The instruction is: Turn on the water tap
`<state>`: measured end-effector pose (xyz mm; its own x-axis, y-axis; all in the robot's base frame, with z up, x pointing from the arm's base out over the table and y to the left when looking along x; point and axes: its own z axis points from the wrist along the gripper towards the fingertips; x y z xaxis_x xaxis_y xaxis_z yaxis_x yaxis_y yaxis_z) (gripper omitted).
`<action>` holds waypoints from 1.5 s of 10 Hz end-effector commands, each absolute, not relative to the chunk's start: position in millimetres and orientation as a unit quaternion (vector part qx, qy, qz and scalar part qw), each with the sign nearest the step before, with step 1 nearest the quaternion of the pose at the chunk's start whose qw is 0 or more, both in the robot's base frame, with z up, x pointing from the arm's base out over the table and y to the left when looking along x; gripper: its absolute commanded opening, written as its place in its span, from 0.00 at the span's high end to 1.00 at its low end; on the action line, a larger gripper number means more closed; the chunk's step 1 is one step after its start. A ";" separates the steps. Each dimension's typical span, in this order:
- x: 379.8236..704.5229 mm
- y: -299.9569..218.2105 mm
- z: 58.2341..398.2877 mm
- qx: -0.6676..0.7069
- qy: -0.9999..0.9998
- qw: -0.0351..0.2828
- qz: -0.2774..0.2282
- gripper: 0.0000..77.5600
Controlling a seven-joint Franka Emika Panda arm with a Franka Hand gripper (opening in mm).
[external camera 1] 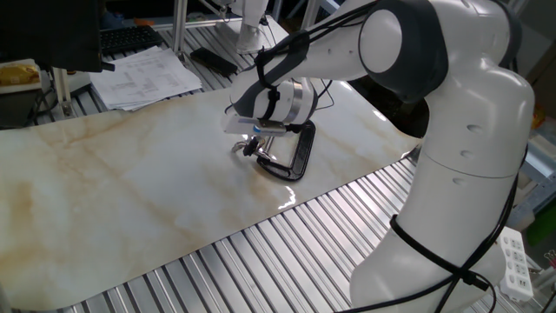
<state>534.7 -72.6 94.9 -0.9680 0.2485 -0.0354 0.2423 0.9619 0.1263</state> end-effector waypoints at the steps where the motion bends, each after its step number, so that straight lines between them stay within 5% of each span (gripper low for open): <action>1: 535.9 -72.4 103.2 0.117 0.992 0.003 0.048 1.00; 10: 534.7 -71.4 189.1 0.092 0.995 -0.011 0.046 1.00; 15: 526.2 -65.7 208.1 0.063 0.997 -0.013 0.036 1.00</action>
<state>527.8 -67.0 204.1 -0.9906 0.1325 0.0329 0.1347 0.9878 0.0780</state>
